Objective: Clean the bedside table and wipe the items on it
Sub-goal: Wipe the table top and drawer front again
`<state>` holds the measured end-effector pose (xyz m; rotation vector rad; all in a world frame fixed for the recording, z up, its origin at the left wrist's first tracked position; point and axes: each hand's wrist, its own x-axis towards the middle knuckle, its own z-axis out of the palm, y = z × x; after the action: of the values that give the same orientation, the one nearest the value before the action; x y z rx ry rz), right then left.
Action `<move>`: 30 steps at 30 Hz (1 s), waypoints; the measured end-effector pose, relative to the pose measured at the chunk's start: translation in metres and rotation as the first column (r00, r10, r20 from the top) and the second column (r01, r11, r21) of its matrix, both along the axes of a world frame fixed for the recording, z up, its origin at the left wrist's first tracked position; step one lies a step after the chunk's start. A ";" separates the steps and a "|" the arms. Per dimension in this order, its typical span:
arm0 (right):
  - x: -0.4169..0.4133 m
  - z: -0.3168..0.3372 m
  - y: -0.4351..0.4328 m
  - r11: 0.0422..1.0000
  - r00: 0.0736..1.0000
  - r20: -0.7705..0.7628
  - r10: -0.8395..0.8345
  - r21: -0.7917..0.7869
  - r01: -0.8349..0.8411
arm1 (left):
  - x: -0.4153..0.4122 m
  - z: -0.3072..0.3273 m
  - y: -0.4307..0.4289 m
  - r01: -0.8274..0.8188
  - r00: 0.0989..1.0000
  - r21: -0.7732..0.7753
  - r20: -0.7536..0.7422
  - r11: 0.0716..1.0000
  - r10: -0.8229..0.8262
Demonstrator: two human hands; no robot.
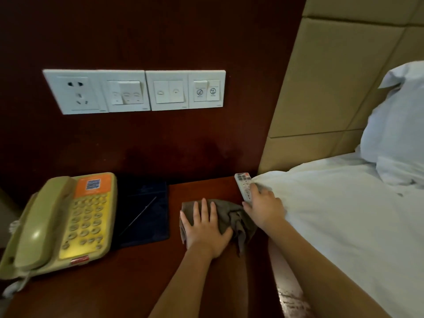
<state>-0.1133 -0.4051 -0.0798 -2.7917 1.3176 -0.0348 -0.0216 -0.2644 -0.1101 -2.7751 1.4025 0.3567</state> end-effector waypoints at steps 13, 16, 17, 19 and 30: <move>-0.011 -0.007 -0.055 0.985 0.929 0.328 0.171 -0.041 -0.167 | 0.080 -0.002 -0.078 -0.025 1.000 -0.060 0.004 0.998 0.026; -0.026 0.001 -0.064 0.981 0.894 0.405 0.193 -0.087 -0.173 | 0.058 0.002 -0.101 0.046 0.999 0.021 0.026 0.999 -0.046; -0.029 0.005 -0.067 0.980 0.891 0.407 0.200 -0.094 -0.177 | 0.042 0.002 -0.112 0.104 0.994 0.038 0.033 0.994 -0.106; -0.034 0.011 -0.071 0.974 0.897 0.381 0.224 -0.114 -0.195 | 0.007 0.002 -0.134 0.229 0.973 -0.005 0.009 0.973 -0.229; -0.017 0.024 -0.031 0.969 0.879 0.410 0.245 -0.119 -0.214 | 0.042 0.003 -0.098 0.129 0.991 -0.097 -0.031 0.987 -0.133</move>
<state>-0.1302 -0.4364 -0.0555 -2.7525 0.8925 -0.6490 0.0208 -0.3629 -0.1074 -2.7428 1.6428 0.3492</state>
